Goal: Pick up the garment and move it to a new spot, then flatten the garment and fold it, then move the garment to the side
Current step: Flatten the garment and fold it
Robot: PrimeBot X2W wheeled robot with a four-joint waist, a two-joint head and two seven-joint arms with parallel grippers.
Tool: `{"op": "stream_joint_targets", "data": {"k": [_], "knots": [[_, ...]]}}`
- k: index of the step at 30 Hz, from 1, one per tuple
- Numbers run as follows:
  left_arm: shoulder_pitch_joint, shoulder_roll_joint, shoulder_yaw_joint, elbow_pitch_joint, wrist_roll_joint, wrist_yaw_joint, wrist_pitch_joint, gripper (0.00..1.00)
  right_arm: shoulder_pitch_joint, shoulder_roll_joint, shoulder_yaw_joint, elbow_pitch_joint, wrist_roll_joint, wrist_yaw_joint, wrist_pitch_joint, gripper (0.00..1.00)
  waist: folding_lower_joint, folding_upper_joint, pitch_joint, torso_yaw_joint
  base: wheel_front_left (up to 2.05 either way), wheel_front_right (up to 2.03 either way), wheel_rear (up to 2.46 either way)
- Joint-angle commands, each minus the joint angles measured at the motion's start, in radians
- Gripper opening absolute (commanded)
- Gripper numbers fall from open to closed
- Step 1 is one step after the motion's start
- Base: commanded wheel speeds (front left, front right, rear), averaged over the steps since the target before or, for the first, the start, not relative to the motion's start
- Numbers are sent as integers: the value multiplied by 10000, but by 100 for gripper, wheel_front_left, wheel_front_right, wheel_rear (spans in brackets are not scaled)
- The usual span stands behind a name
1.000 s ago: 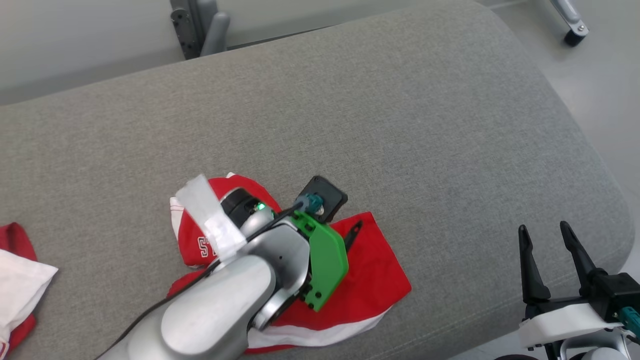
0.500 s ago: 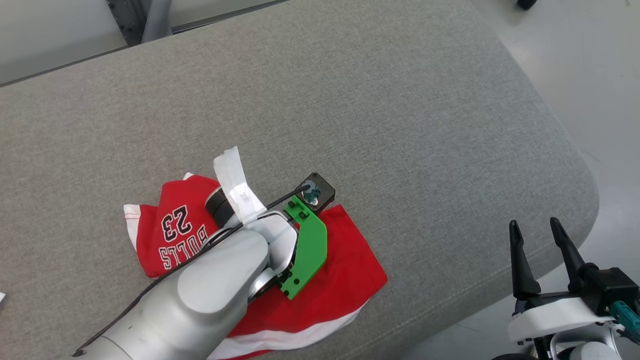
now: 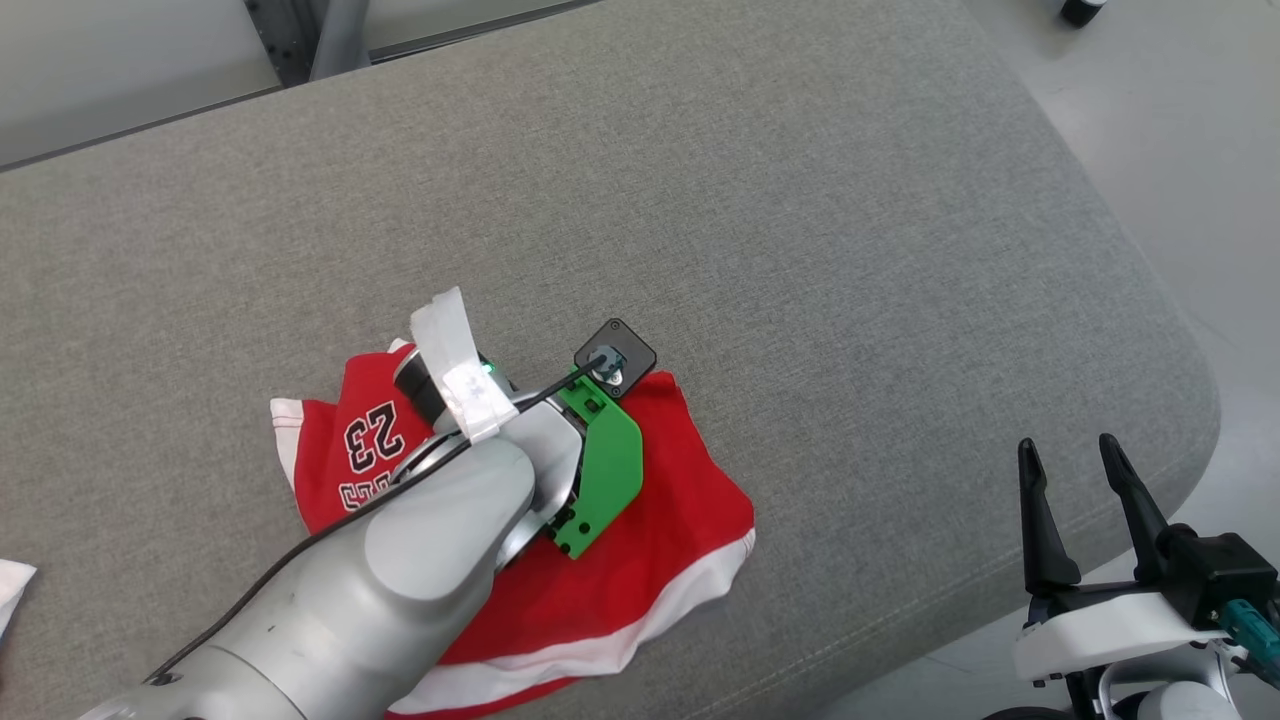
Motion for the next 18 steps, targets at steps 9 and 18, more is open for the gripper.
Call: {"op": "stream_joint_targets", "data": {"k": [9,18], "knots": [[-571,-154,394,1146,342,813,-1616,0,-45,-37,74,63,-26,-3,-65,100,-1,-1,-40,76,0,0,0],[-654,-407,640,2127,111,955,-2408,0,-16,-76,24,126,-27,-3,-65,100,-1,-1,-58,72,0,0,0]]}}
